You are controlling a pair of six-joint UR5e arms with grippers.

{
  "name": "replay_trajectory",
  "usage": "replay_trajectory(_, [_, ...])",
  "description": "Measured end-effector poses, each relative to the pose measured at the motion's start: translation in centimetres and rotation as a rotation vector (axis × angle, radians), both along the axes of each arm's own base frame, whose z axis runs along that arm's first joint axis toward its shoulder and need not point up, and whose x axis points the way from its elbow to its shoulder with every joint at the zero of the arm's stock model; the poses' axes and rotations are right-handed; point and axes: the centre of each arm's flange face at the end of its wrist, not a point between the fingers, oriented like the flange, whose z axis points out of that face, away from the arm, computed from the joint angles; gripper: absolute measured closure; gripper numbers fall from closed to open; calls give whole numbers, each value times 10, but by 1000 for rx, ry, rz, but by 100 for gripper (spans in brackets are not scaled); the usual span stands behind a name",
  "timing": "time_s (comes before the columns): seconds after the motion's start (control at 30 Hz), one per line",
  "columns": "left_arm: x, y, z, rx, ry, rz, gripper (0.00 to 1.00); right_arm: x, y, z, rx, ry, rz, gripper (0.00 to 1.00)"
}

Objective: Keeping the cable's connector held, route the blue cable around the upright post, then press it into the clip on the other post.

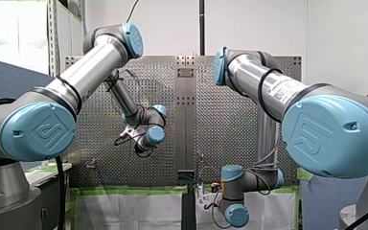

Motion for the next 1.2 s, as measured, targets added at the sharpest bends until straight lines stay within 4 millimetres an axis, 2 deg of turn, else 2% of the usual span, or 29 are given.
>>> replay_trajectory(0.57, [-7,-9,-8,-123,-4,-7,0,13,7,2,-40,21,132,100])
replay_trajectory(0.9, [-17,-14,-50,-188,26,0,0,13,4,3,-48,14,160,100])
replay_trajectory(1.2, [-23,-24,-55,-260,32,-14,0,17,5,4,-61,3,201,100])
